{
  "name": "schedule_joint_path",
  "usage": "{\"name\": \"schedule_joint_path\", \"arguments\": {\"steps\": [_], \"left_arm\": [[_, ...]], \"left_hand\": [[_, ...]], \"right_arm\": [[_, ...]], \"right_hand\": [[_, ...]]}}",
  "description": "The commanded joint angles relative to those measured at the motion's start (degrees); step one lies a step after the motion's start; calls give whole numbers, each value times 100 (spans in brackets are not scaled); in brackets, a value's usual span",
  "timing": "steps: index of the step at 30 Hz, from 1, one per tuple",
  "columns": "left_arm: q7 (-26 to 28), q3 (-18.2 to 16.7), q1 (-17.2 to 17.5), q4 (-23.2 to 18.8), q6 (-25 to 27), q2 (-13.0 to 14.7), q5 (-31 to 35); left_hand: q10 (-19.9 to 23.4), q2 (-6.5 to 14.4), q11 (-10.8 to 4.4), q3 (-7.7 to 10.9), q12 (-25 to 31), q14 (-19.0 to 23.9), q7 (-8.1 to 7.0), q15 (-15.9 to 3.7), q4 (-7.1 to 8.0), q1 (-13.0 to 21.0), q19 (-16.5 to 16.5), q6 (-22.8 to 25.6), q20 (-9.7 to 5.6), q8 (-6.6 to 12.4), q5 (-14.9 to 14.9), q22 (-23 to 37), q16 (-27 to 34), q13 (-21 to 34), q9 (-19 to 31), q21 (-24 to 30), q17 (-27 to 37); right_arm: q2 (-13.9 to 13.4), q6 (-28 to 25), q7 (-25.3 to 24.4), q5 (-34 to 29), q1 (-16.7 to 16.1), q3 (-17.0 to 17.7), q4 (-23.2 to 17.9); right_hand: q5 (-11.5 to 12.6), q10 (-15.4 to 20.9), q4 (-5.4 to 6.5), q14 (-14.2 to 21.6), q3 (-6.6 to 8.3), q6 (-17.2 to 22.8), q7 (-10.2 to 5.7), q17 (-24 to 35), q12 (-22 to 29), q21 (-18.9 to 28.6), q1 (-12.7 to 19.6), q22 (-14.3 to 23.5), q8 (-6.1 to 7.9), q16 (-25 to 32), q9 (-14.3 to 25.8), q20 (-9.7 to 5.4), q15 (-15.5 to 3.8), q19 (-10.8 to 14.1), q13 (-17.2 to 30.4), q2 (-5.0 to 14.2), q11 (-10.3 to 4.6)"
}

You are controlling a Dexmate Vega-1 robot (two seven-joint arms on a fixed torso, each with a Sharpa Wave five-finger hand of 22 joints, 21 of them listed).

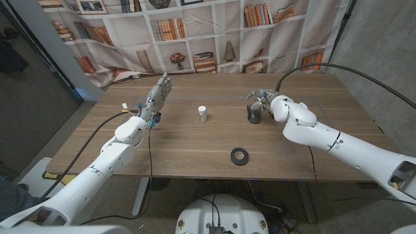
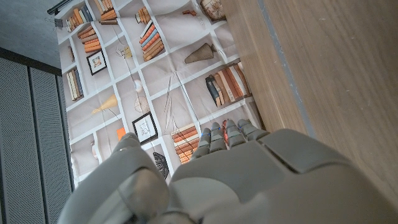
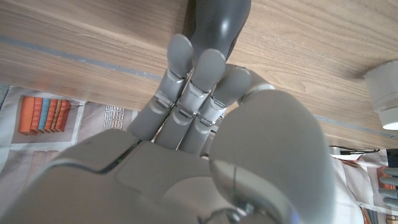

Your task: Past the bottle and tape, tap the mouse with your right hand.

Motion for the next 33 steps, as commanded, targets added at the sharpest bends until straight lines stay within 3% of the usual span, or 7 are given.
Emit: {"name": "schedule_joint_path", "arguments": {"steps": [1, 11, 19, 33], "left_arm": [[-30, 29, -28, 64, 39, -6, -9], [-29, 0, 26, 55, -15, -6, -32], [-17, -19, 56, 64, -64, -19, -41], [-32, -30, 59, 121, -93, -37, -63]], "left_hand": [[0, -15, 20, 1, -26, 2, 22, -5, -38, -1, -30, -29, 6, 3, -19, 17, -3, 32, 27, 0, 22], [13, -8, 24, 1, -24, 4, 23, -1, -40, 9, -34, -31, 14, -1, -25, 19, -2, 32, 28, -2, 24], [15, -1, 29, 0, -26, 0, 19, -2, -42, 16, -31, -25, 16, -2, -30, 19, -3, 33, 29, -1, 25], [13, 4, 22, -3, -31, 7, 21, -11, -45, 27, -38, -9, 20, 0, -36, 20, 0, 33, 29, -4, 26]], "right_arm": [[34, -316, 515, -210, 380, -419, 114], [126, -524, 1095, -388, 800, -798, 314], [207, -675, 1422, -515, 1043, -1046, 466], [275, -805, 1521, -561, 1179, -1197, 610]], "right_hand": [[52, -5, 18, 52, 23, -52, 3, 16, 24, 34, -43, 1, 8, 44, -5, 2, -18, 19, 4, 19, 7], [165, 16, 31, 72, 174, -162, 33, 28, 59, 96, -83, 263, -3, 123, -9, 32, -18, 8, 0, 18, 10], [195, 6, 49, 53, 211, -264, 84, 78, 87, 66, -142, 256, -10, 180, -11, 20, -17, 20, 10, 18, 9], [204, -52, 42, 25, 253, -339, 89, -38, 85, 30, -203, 302, 18, 148, -14, 16, -19, 36, 1, 23, 7]]}}
